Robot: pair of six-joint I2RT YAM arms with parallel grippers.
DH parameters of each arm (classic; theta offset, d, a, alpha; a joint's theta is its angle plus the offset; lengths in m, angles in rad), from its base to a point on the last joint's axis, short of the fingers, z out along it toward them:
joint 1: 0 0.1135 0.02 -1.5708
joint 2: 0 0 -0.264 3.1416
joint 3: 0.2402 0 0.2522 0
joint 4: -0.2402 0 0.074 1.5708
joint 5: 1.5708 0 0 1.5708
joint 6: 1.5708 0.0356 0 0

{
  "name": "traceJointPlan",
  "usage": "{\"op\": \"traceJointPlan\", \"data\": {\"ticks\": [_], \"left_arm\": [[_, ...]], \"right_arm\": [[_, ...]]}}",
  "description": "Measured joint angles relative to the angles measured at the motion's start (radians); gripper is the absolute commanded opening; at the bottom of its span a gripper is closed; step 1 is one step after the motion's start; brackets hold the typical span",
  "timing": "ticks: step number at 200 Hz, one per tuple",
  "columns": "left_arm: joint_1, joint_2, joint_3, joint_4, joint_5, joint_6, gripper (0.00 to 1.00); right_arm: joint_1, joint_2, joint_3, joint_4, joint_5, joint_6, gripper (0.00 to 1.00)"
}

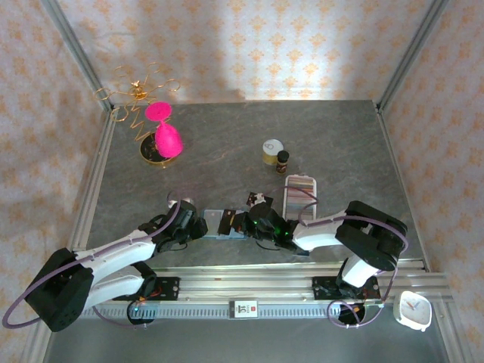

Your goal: Put the credit cards into the card holder

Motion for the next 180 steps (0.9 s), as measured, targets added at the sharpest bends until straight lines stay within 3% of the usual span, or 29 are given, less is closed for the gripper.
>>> {"op": "traceJointPlan", "data": {"ticks": [155, 180], "left_arm": [[0.000, 0.013, -0.002, 0.020, 0.007, 0.000, 0.27], [0.000, 0.009, -0.004, 0.020, 0.007, -0.002, 0.36]], "right_arm": [[-0.003, 0.081, 0.042, -0.001, -0.074, 0.000, 0.00], [-0.003, 0.082, 0.043, -0.002, -0.077, 0.000, 0.00]]}}
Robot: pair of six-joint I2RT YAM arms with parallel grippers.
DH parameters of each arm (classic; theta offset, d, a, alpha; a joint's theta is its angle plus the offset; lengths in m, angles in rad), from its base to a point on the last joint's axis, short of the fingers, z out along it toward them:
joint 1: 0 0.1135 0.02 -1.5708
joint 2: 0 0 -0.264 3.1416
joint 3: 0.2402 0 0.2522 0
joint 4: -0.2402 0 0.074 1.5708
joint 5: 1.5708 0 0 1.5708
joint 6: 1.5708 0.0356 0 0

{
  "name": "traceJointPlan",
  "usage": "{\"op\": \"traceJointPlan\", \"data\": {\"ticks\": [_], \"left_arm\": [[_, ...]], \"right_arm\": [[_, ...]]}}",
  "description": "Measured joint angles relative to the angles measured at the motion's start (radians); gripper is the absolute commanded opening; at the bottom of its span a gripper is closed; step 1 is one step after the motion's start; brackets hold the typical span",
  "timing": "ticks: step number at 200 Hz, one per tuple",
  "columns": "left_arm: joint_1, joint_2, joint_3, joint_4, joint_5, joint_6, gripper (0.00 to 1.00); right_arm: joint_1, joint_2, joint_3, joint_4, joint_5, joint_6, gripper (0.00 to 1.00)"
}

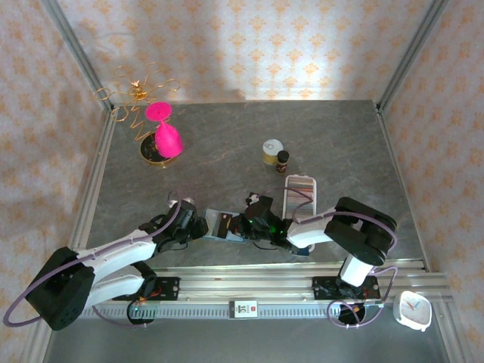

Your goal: Put the credit cards into the card holder

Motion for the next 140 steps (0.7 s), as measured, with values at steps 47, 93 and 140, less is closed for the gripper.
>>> {"op": "traceJointPlan", "data": {"ticks": [47, 93, 140], "left_arm": [[-0.002, -0.012, -0.002, -0.001, -0.016, 0.001, 0.42], [-0.002, -0.008, -0.003, 0.004, -0.034, -0.010, 0.32], [-0.002, 0.013, -0.003, 0.023, -0.030, -0.010, 0.31]], "right_arm": [[0.000, 0.043, 0.042, -0.013, -0.003, 0.000, 0.00], [0.000, 0.055, 0.066, -0.024, -0.013, -0.014, 0.00], [0.000, 0.096, 0.127, -0.046, -0.034, -0.037, 0.00]]}}
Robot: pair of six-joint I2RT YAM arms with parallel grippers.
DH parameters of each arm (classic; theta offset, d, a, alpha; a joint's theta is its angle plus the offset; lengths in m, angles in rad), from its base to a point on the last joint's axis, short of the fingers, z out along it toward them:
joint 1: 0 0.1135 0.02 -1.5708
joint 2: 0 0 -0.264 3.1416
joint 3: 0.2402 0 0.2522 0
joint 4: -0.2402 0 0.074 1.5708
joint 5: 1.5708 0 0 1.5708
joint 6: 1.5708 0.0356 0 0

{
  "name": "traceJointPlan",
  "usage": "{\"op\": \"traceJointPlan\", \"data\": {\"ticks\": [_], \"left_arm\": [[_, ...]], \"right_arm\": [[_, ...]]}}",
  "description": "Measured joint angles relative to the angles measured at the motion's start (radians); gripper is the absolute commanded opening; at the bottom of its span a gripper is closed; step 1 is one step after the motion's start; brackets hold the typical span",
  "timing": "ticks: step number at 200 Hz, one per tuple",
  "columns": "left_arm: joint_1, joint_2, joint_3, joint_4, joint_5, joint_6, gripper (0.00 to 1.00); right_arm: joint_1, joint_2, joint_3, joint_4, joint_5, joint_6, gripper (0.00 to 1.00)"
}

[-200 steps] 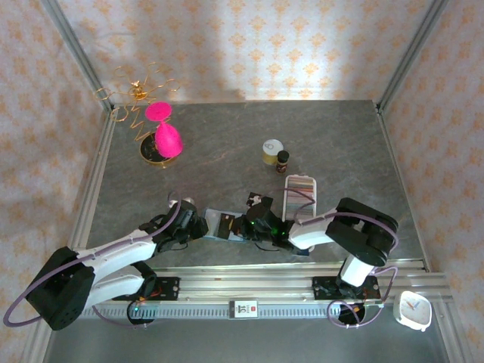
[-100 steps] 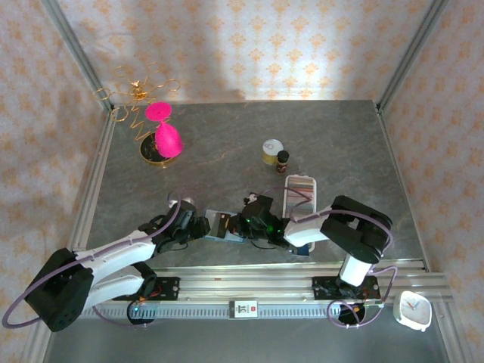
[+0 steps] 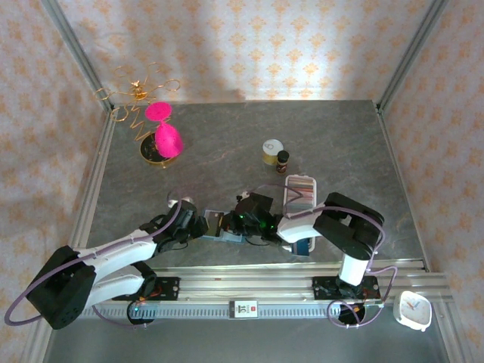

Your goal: Put the credit cards into the card holder

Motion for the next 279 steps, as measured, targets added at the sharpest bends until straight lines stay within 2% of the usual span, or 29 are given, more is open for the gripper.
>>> {"op": "traceJointPlan", "data": {"ticks": [89, 138, 171, 214, 279], "left_arm": [[0.000, 0.000, 0.000, 0.001, -0.004, 0.000, 0.31], [0.000, -0.002, 0.000, 0.002, -0.007, -0.005, 0.37], [0.000, -0.014, 0.000, 0.001, -0.008, -0.008, 0.38], [0.000, -0.024, -0.007, 0.001, -0.015, -0.008, 0.37], [0.000, -0.024, -0.013, 0.002, -0.015, -0.008, 0.37]], "right_arm": [[-0.012, 0.048, 0.064, -0.053, -0.007, -0.003, 0.00], [-0.012, 0.046, 0.062, -0.052, -0.005, 0.017, 0.00], [-0.011, 0.025, 0.062, -0.068, -0.002, 0.016, 0.14], [-0.010, -0.083, 0.062, -0.197, 0.038, -0.014, 0.32], [0.019, -0.151, 0.062, -0.379, 0.116, -0.022, 0.35]]}}
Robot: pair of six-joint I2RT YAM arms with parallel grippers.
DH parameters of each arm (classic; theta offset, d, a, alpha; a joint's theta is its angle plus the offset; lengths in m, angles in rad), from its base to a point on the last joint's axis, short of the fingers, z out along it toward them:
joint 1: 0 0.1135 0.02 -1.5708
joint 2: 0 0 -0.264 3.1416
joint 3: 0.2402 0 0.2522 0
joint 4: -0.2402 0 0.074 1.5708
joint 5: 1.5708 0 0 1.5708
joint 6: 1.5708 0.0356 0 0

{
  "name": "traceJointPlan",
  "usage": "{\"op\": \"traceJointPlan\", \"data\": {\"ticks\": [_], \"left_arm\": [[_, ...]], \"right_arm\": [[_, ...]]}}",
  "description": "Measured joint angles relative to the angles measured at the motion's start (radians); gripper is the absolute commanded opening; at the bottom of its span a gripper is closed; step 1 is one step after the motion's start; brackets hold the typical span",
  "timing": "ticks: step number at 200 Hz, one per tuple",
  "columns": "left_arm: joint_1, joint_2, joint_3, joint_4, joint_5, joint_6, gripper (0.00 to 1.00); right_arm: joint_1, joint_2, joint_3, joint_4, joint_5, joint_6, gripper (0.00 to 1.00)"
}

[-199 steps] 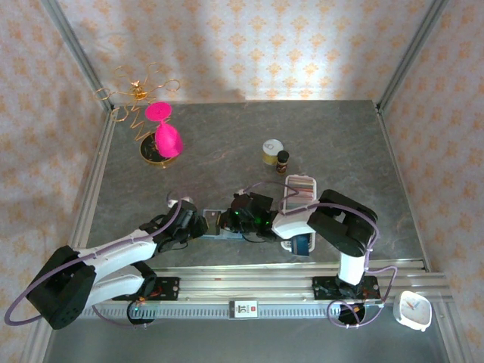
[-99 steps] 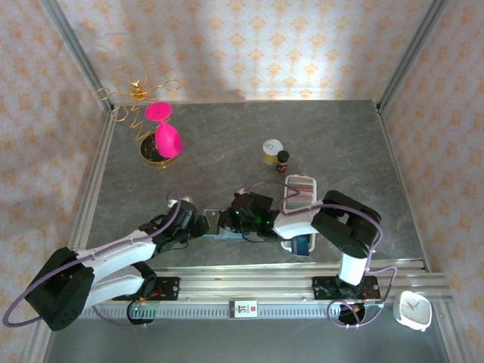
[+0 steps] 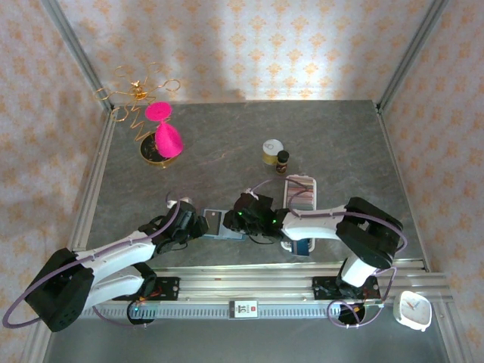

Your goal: Put the credit cards into the card holder

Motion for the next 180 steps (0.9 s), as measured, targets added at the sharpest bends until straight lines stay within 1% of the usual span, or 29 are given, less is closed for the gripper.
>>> {"op": "traceJointPlan", "data": {"ticks": [42, 107, 180], "left_arm": [[0.000, -0.001, 0.000, 0.000, 0.000, 0.000, 0.37], [0.000, -0.014, -0.009, 0.002, 0.000, 0.000, 0.38], [0.000, -0.014, -0.013, 0.010, 0.000, 0.000, 0.38]], "right_arm": [[0.029, -0.044, 0.000, -0.069, 0.053, 0.005, 0.45], [0.037, -0.056, -0.004, -0.103, 0.077, 0.012, 0.46], [0.037, -0.046, -0.004, -0.107, 0.076, 0.011, 0.43]]}}
